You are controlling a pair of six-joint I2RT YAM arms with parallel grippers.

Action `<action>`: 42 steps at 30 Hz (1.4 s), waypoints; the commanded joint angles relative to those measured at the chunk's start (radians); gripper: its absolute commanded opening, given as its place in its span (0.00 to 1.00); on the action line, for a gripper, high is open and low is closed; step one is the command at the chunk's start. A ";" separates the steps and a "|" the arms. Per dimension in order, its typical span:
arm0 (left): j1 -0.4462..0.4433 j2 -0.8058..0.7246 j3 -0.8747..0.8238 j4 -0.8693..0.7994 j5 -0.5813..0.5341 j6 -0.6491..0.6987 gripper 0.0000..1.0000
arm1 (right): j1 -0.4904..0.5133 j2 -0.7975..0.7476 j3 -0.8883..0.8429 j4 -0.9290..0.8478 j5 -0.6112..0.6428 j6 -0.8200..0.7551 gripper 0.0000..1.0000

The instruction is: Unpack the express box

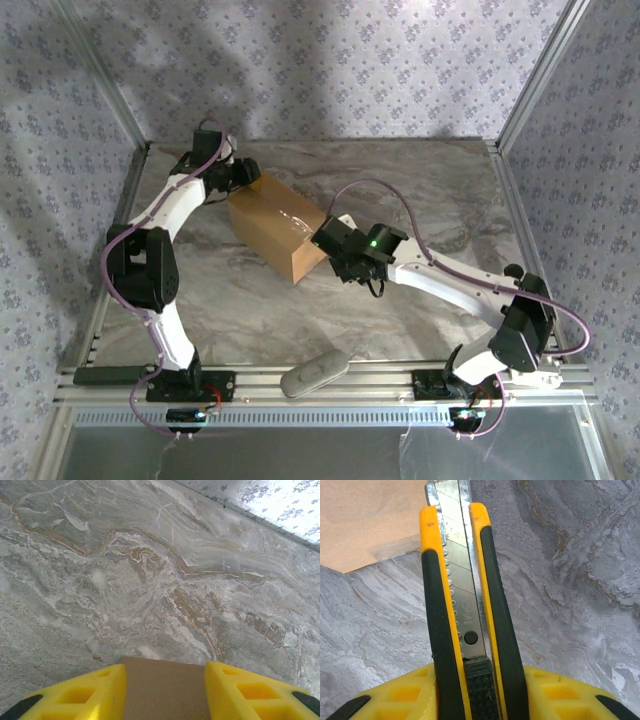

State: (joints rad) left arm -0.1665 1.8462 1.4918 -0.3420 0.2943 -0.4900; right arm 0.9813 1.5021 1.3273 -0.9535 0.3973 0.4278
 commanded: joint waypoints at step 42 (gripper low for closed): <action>-0.143 -0.006 -0.067 0.018 0.206 -0.090 0.45 | 0.017 0.037 0.090 0.188 -0.062 -0.048 0.00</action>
State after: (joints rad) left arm -0.2115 1.8465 1.4555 -0.2222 0.3183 -0.5331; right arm 0.9882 1.5234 1.3602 -0.9905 0.4137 0.4252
